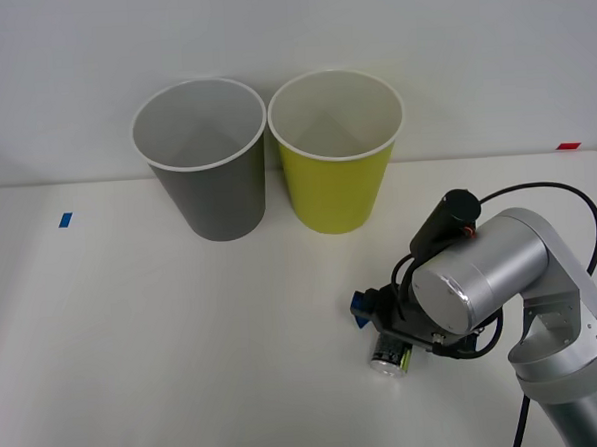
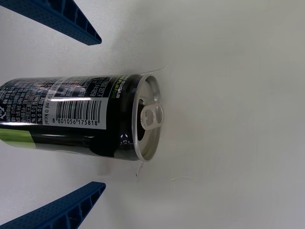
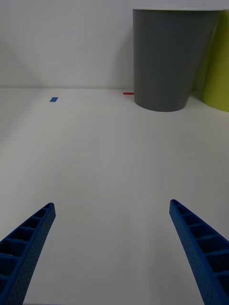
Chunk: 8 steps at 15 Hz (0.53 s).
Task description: Put cans in the gray bin and PET bottles in the light green bin.
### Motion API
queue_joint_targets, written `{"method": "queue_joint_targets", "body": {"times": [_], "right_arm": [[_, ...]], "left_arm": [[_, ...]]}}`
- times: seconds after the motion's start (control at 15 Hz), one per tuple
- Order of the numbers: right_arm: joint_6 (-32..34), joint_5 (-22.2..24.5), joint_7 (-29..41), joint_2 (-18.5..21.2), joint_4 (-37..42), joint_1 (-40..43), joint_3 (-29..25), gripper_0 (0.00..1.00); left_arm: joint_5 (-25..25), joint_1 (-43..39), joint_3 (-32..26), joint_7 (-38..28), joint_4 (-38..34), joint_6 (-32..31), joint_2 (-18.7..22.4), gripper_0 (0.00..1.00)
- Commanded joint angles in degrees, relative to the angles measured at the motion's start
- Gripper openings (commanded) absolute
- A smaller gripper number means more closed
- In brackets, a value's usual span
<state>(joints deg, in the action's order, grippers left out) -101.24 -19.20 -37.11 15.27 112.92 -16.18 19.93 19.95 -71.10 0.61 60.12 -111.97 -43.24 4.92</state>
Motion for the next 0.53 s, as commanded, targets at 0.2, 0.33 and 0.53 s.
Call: {"method": "queue_joint_targets", "body": {"times": [0.2,0.33,0.53], "right_arm": [[0.3,1.9,-0.5,-0.2,-0.9,0.0,0.0,1.0],[0.7,2.3,-0.8,-0.1,-1.6,-0.1,0.2,1.0],[0.8,2.3,-0.7,0.3,-1.6,-0.1,1.2,1.0]], "left_arm": [[0.0,0.0,0.0,0.0,0.0,0.0,0.0,0.82],[0.0,0.0,0.0,0.0,0.0,0.0,0.0,0.82],[0.0,0.0,0.0,0.0,0.0,0.0,0.0,0.82]]}}
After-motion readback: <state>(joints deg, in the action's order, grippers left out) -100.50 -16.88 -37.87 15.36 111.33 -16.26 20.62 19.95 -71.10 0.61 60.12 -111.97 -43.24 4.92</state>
